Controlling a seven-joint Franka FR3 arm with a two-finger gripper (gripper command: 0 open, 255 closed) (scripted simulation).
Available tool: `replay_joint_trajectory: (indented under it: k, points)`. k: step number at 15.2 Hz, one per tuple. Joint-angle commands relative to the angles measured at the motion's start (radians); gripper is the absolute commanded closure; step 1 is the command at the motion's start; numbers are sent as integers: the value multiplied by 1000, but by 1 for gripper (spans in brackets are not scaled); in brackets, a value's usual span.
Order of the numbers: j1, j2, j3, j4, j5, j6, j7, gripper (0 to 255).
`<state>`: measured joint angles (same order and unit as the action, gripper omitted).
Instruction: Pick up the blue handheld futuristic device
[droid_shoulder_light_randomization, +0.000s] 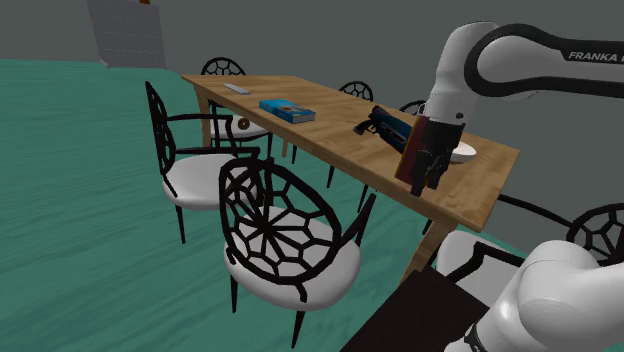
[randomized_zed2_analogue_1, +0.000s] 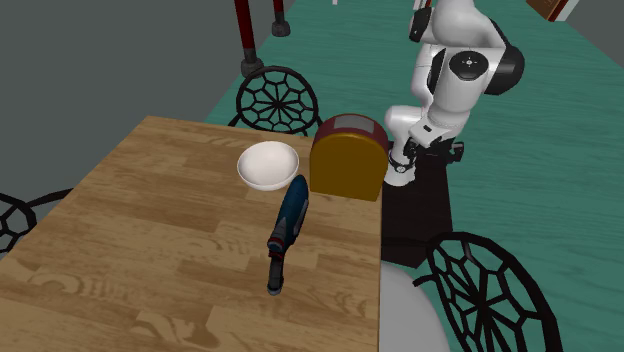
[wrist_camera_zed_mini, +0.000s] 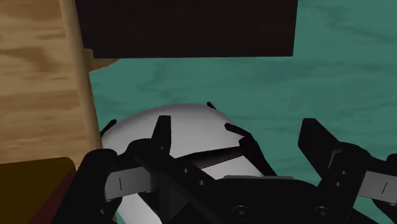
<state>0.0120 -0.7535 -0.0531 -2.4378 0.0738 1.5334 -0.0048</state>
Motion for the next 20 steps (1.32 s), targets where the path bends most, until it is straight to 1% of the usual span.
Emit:
replay_joint_trajectory:
  k: [1,6,11,16,20]
  points:
    - [0,0,0,0,0,0,0,0]
    - [-25,126,-64,81,-75,73,-93,0]
    - [-43,261,-123,187,-126,137,-179,0]
    - [-57,402,-177,318,-152,186,-264,0]
    - [-67,521,-216,441,-155,214,-333,0]
